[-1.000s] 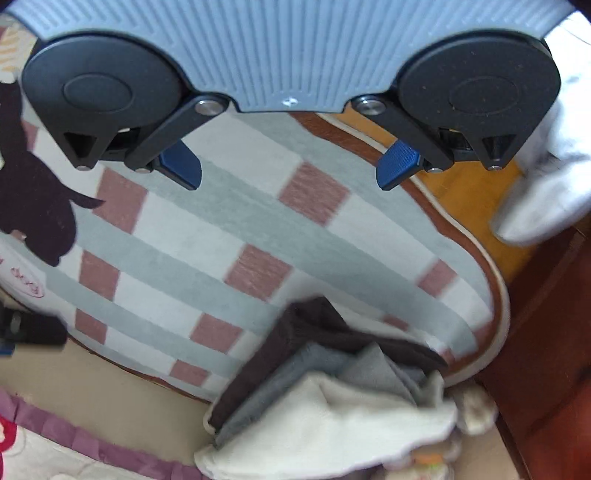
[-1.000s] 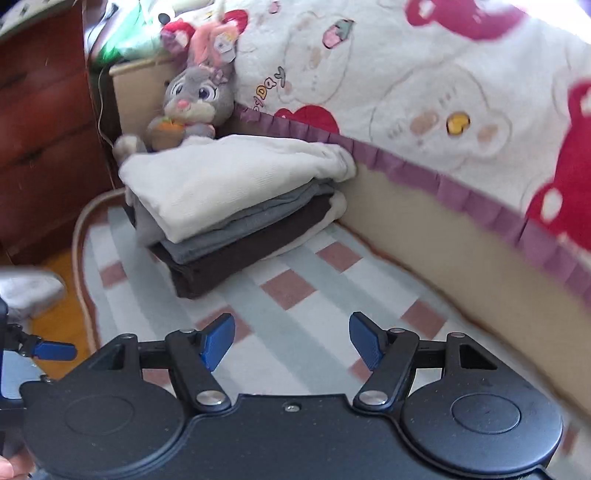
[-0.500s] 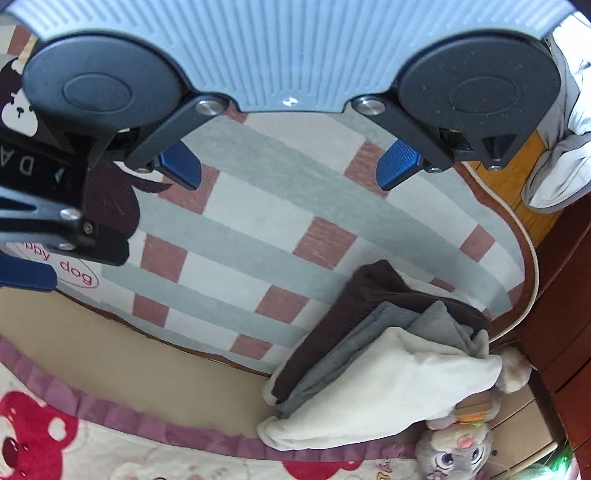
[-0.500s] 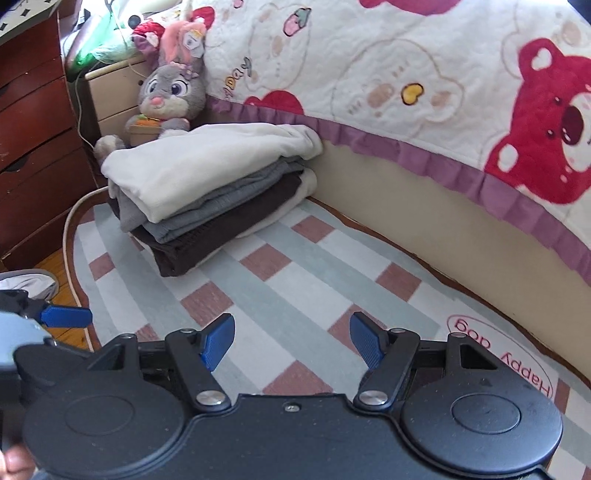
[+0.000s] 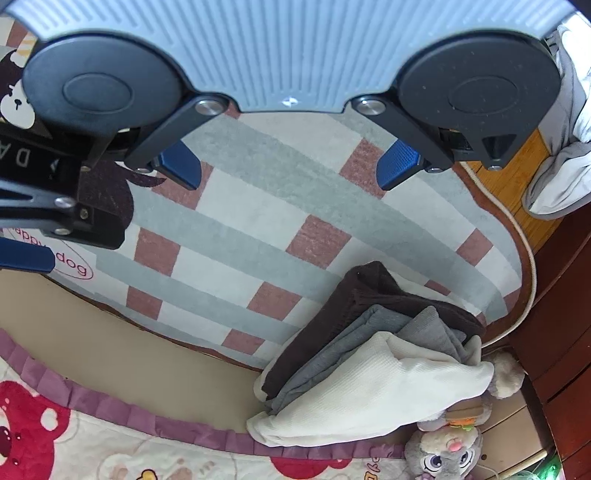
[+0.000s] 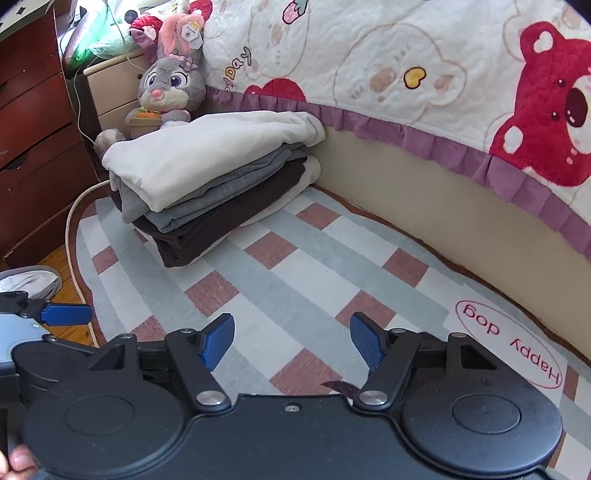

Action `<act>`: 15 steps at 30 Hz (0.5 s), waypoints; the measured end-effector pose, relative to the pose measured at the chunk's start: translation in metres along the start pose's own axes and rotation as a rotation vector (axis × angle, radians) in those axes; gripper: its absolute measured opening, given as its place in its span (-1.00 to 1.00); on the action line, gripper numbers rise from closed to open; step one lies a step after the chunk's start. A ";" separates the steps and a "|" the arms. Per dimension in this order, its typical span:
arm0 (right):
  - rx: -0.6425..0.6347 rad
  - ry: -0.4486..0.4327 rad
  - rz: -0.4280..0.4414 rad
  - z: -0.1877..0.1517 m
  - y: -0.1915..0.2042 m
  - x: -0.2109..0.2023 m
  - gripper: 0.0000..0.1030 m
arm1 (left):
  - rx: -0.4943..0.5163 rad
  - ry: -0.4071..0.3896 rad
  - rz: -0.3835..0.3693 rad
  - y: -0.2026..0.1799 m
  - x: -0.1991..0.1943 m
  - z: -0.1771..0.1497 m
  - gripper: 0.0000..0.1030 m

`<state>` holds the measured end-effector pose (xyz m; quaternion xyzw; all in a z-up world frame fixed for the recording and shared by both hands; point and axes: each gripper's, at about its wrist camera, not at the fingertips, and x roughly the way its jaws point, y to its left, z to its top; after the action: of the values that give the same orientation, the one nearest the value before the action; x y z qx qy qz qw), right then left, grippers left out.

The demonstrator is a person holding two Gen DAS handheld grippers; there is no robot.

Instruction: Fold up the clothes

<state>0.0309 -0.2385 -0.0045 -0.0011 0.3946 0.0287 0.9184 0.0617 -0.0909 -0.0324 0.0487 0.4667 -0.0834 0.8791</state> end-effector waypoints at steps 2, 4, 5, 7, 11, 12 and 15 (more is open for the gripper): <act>-0.010 -0.002 -0.007 -0.001 0.002 0.000 0.44 | -0.005 0.007 -0.004 0.002 0.002 0.000 1.00; -0.012 -0.002 -0.005 -0.001 0.002 0.000 0.44 | -0.005 0.004 -0.001 0.002 0.002 -0.001 1.00; -0.012 -0.001 -0.005 -0.001 0.002 0.000 0.44 | -0.004 0.002 0.003 0.002 0.002 -0.001 1.00; -0.015 0.000 -0.006 -0.001 0.002 0.001 0.44 | -0.001 -0.002 0.010 0.001 0.002 -0.002 1.00; -0.023 -0.004 -0.013 -0.001 0.002 0.000 0.44 | 0.006 -0.002 0.012 0.001 0.002 -0.002 1.00; -0.031 -0.008 -0.020 -0.002 0.003 -0.001 0.44 | 0.007 -0.002 0.011 0.001 0.002 -0.002 1.00; -0.058 -0.026 -0.047 -0.002 0.006 -0.002 0.45 | 0.002 -0.008 0.006 0.002 0.002 -0.002 1.00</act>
<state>0.0278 -0.2329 -0.0044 -0.0368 0.3817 0.0188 0.9233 0.0613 -0.0892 -0.0356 0.0505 0.4630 -0.0815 0.8812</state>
